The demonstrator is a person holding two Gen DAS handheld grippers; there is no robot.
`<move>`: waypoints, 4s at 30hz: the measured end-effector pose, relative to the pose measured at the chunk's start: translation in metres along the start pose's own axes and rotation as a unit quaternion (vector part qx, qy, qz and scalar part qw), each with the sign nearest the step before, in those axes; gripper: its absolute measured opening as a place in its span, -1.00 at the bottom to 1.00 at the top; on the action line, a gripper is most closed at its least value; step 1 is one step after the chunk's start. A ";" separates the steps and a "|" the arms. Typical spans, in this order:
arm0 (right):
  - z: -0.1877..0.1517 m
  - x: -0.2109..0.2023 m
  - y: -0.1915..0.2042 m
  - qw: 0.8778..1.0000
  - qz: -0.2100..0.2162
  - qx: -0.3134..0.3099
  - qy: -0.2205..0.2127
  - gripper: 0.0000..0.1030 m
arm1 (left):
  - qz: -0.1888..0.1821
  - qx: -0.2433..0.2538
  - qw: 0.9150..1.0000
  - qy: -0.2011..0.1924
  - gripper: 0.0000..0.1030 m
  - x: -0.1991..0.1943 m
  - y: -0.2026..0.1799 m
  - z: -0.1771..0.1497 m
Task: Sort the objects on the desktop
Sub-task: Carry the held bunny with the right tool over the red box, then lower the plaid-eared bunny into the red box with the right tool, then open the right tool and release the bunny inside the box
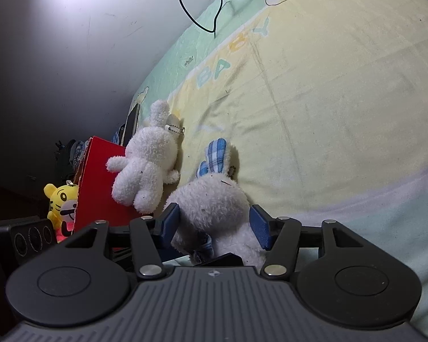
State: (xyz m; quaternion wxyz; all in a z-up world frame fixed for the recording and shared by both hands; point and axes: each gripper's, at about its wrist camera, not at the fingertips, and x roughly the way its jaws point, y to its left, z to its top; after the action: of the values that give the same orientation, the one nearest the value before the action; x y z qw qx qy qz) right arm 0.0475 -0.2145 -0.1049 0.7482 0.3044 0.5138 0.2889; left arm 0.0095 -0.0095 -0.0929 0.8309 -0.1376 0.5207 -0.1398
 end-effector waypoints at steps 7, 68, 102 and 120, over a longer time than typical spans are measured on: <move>-0.003 0.006 -0.010 0.999 0.026 0.039 0.017 0.19 | -0.004 0.005 1.000 -0.002 0.51 -0.004 0.002 -0.005; -0.068 0.066 0.232 0.977 -0.038 -0.149 -0.147 0.04 | -0.081 0.108 0.983 -0.122 0.52 -0.172 0.159 0.019; -0.064 0.097 0.260 0.957 -0.099 -0.245 -0.120 -0.26 | -0.075 0.163 0.978 -0.103 0.70 -0.157 0.151 0.001; -0.033 0.103 0.261 0.973 -0.006 -0.224 -0.055 -0.40 | -0.089 0.166 0.977 -0.097 0.78 -0.164 0.162 -0.005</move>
State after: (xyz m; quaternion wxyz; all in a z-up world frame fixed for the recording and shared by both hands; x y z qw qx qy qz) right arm 0.0164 0.0366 0.0213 0.8261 0.1420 0.3959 0.3751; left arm -0.0498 0.2011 -0.0198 0.8730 -0.0567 0.3927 -0.2836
